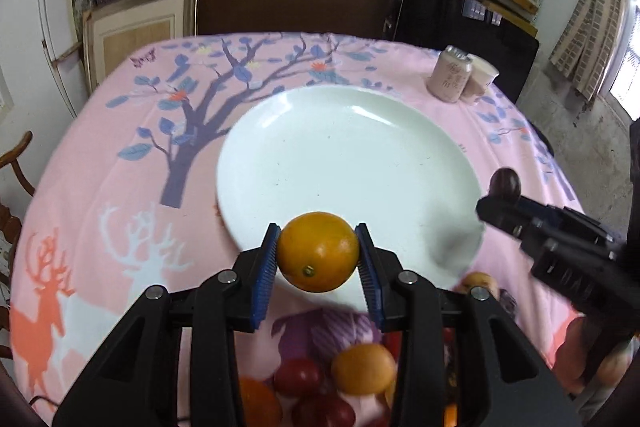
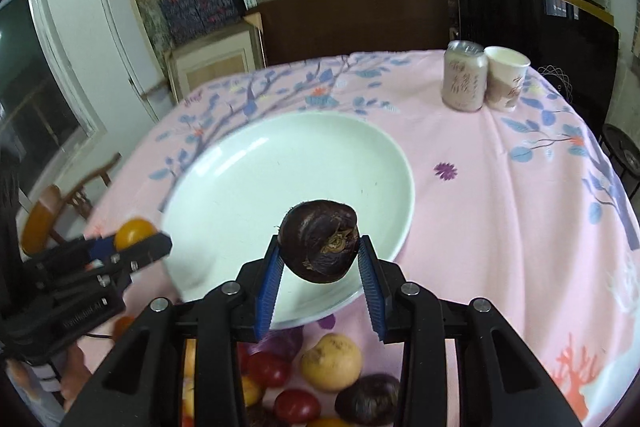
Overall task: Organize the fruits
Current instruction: 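Carry both fruits over the white plate and open both tools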
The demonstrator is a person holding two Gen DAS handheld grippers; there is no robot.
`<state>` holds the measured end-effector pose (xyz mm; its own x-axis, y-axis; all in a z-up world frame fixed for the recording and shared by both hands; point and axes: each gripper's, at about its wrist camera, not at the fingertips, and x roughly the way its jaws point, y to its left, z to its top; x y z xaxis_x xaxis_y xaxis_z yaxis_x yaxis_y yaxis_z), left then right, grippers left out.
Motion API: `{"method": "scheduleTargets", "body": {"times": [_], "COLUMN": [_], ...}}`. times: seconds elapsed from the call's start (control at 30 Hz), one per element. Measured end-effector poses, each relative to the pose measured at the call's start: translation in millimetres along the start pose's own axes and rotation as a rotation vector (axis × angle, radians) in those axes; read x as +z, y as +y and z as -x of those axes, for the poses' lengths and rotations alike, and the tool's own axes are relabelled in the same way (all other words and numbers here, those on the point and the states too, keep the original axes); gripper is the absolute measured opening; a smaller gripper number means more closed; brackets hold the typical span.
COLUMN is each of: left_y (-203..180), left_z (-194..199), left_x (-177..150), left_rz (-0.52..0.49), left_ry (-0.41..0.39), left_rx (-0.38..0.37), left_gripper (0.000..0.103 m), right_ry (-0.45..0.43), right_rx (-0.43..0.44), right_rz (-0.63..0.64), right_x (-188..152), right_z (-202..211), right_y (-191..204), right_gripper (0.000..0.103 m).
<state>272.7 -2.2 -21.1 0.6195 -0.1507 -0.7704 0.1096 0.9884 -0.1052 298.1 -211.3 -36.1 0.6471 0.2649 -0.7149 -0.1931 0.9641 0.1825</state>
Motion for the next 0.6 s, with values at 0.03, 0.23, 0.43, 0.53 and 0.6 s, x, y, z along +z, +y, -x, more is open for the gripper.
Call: {"method": "scheduleTargets", "body": {"times": [0.03, 0.23, 0.43, 0.53, 0.6], "left_y": [0.2, 6.4, 10.8, 14.1, 14.6], "left_z": [-9.2, -21.1, 0.5, 10.5, 19.9], "left_x": [0.1, -1.9, -1.3, -5.0, -9.7], "left_rz": [-0.002, 0.012, 0.032, 0.042, 0.035], "left_ry": [0.016, 0.044, -0.014, -0.034, -0.050], "left_rx": [0.007, -0.009, -0.008, 0.013, 0.039], "left_gripper": [0.037, 0.060, 0.072, 0.077, 0.079], "right_ry": [0.011, 0.012, -0.056, -0.103, -0.131], "right_rx": [-0.012, -0.018, -0.020, -0.016, -0.030], "right_rz": [0.014, 0.035, 0.018, 0.009, 0.006], "right_x": [-1.3, -5.0, -4.0, -4.7, -6.5], "right_z": [-6.3, -16.9, 3.2, 18.7, 28.4], "right_y": [1.1, 4.4, -0.2, -3.0, -4.7], "right_gripper": [0.038, 0.074, 0.074, 0.080, 0.082]}}
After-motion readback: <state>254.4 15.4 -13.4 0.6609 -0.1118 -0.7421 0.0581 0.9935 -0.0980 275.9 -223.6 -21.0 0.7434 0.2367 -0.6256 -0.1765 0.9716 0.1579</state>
